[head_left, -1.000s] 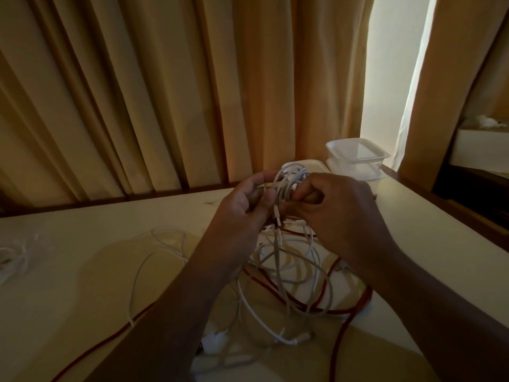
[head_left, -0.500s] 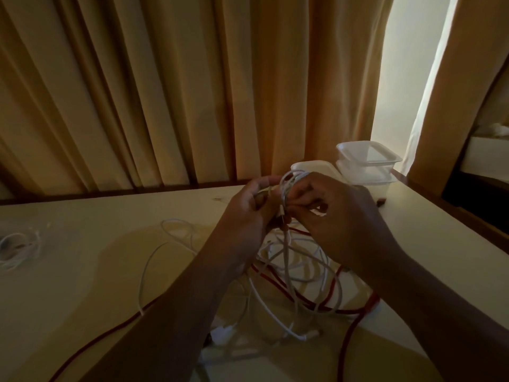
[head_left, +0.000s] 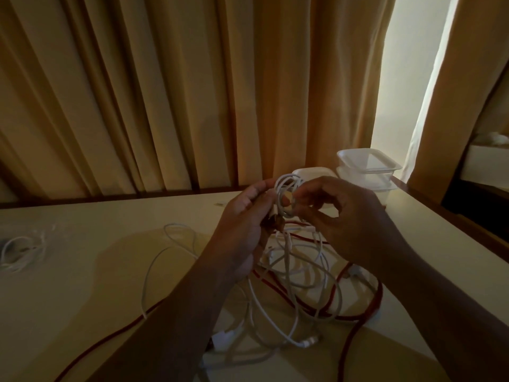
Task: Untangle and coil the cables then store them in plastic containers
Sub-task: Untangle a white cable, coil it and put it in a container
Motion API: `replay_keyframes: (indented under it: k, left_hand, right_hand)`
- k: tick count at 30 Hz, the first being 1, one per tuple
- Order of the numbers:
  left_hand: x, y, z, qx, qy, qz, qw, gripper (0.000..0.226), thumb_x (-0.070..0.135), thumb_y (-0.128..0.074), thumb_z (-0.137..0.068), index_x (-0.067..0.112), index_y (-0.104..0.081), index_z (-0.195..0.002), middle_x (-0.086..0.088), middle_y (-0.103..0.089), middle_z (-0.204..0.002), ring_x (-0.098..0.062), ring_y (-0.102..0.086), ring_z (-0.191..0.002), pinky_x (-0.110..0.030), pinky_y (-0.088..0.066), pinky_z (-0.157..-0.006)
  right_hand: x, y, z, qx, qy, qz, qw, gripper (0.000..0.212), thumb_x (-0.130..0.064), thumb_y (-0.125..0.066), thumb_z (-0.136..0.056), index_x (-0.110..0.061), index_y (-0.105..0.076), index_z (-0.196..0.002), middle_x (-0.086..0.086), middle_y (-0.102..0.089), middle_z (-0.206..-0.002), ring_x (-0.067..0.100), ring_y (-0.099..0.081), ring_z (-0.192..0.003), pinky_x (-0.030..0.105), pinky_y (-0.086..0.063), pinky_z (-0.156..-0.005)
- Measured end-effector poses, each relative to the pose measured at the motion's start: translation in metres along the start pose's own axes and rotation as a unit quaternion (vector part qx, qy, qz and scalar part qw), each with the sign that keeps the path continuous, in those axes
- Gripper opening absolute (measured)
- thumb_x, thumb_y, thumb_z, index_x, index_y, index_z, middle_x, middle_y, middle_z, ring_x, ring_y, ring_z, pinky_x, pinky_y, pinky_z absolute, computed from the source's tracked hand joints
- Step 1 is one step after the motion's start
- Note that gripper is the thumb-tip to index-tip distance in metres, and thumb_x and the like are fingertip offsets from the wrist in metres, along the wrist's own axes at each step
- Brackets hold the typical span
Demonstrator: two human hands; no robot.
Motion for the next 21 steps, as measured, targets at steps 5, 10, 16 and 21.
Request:
replay_keyframes:
  k: [5, 10, 16, 21]
  left_hand:
    - [0.002, -0.002, 0.004, -0.013, 0.004, 0.001, 1.0, 0.022, 0.019, -0.058, -0.103, 0.017, -0.069, -0.121, -0.004, -0.077, -0.102, -0.011, -0.069, -0.081, -0.032, -0.05, -0.076]
    - [0.0, -0.004, 0.005, -0.008, 0.006, -0.018, 1.0, 0.022, 0.025, -0.06, -0.102, 0.023, -0.069, -0.121, -0.005, -0.078, -0.107, -0.016, -0.069, -0.09, -0.036, -0.051, -0.083]
    - [-0.002, -0.01, 0.007, 0.007, 0.026, -0.001, 1.0, 0.022, 0.026, -0.053, -0.106, 0.024, -0.064, -0.125, -0.01, -0.077, -0.105, -0.019, -0.073, -0.091, -0.039, -0.055, -0.084]
    - [-0.003, -0.01, 0.005, 0.02, 0.045, 0.045, 0.998, 0.026, 0.019, -0.05, -0.107, 0.012, -0.061, -0.13, -0.012, -0.075, -0.103, -0.022, -0.071, -0.089, -0.043, -0.055, -0.081]
  right_hand:
    - [-0.002, -0.001, 0.003, 0.029, -0.009, -0.034, 0.999, 0.025, -0.041, -0.08, -0.073, -0.027, -0.071, -0.092, -0.02, -0.07, -0.085, -0.005, -0.067, -0.086, 0.006, -0.051, -0.072]
    - [-0.003, -0.015, 0.006, 0.049, -0.008, -0.039, 0.998, 0.023, -0.027, -0.085, -0.076, -0.018, -0.071, -0.092, -0.013, -0.071, -0.082, 0.001, -0.069, -0.079, 0.013, -0.054, -0.068]
    - [0.0, -0.016, 0.004, 0.028, -0.031, -0.051, 0.998, 0.024, -0.026, -0.082, -0.079, -0.021, -0.068, -0.098, -0.011, -0.071, -0.09, 0.001, -0.07, -0.082, 0.021, -0.06, -0.071]
    - [0.003, -0.009, 0.002, -0.027, -0.058, -0.082, 0.995, 0.017, -0.018, -0.072, -0.091, -0.029, -0.066, -0.103, -0.015, -0.072, -0.094, -0.003, -0.07, -0.085, 0.017, -0.059, -0.074]
Point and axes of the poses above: each hand's wrist, its own z-axis away from the middle knuckle, its own y-axis out of the back of the hand, x = y × z, the point moved 2 cm from there along -z, towards the middle knuckle
